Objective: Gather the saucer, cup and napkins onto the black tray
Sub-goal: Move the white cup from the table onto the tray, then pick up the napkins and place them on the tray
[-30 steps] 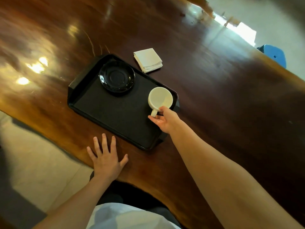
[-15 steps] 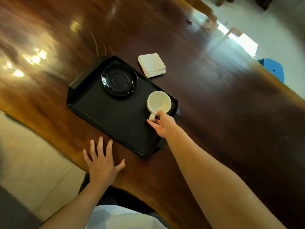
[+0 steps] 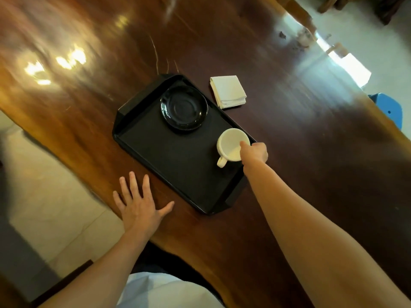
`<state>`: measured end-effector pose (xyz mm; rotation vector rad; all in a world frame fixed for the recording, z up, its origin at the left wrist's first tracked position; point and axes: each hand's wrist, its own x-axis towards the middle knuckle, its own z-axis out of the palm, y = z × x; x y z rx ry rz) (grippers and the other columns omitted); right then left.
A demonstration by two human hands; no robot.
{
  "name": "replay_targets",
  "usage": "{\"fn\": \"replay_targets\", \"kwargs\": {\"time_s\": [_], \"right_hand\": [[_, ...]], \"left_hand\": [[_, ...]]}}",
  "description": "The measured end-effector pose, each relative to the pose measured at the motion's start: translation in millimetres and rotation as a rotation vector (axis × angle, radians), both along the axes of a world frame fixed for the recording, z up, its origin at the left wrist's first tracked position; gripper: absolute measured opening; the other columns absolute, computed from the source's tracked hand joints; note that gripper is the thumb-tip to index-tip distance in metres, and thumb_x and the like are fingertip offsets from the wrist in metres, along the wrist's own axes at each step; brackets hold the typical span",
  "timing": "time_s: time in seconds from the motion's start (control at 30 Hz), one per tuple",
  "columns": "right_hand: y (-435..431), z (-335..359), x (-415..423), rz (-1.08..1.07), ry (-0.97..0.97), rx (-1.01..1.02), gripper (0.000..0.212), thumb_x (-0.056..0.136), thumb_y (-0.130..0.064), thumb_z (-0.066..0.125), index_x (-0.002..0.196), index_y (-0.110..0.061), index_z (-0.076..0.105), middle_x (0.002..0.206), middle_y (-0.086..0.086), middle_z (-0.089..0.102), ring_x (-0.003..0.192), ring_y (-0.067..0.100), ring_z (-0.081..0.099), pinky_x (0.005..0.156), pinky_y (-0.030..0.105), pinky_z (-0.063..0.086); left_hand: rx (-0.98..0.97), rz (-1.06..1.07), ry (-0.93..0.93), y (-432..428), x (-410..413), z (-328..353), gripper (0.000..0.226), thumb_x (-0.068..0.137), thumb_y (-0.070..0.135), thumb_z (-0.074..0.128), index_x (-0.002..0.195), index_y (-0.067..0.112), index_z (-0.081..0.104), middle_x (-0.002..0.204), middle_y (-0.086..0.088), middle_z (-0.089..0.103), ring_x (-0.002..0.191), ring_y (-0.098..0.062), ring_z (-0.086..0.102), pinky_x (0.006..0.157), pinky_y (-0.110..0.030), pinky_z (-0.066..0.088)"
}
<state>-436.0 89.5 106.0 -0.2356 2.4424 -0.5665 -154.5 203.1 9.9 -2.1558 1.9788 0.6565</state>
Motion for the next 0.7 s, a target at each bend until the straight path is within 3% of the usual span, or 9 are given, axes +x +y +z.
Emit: {"fn": "replay_targets", "kwargs": {"time_s": [0.2,0.53,0.7], "right_hand": [[-45,6,-6,0.155,0.144,0.095,0.043,0.096,-0.035,0.06,0.132,-0.012,0.055,0.135,0.013,0.051,0.125,0.034,0.045,0.103,0.05,0.044],[-80,0,-17,0.289,0.141,0.098,0.031,0.093,-0.031,0.058,0.113,-0.008,0.066,0.109,0.012,0.068,0.104,0.031,0.061,0.086,0.043,0.055],[-103,-5,-26,0.356,0.147,0.055,0.028,0.099,-0.03,0.059,0.117,-0.009,0.065,0.107,0.009,0.067,0.097,0.024,0.063,0.081,0.035,0.055]], "left_hand": [[-0.054,0.053,0.039,1,-4,-2,0.112,0.066,0.083,0.058,0.152,0.02,0.024,0.165,-0.017,0.013,0.153,-0.04,0.001,0.118,-0.061,0.001],[-0.053,0.086,0.009,0,-11,-1,0.109,0.066,0.079,0.063,0.151,0.019,0.031,0.164,-0.017,0.018,0.153,-0.039,0.004,0.119,-0.061,0.002],[-0.052,0.091,-0.018,-1,-10,-1,0.109,0.066,0.077,0.065,0.151,0.018,0.031,0.164,-0.018,0.017,0.153,-0.039,0.002,0.119,-0.06,0.002]]}}
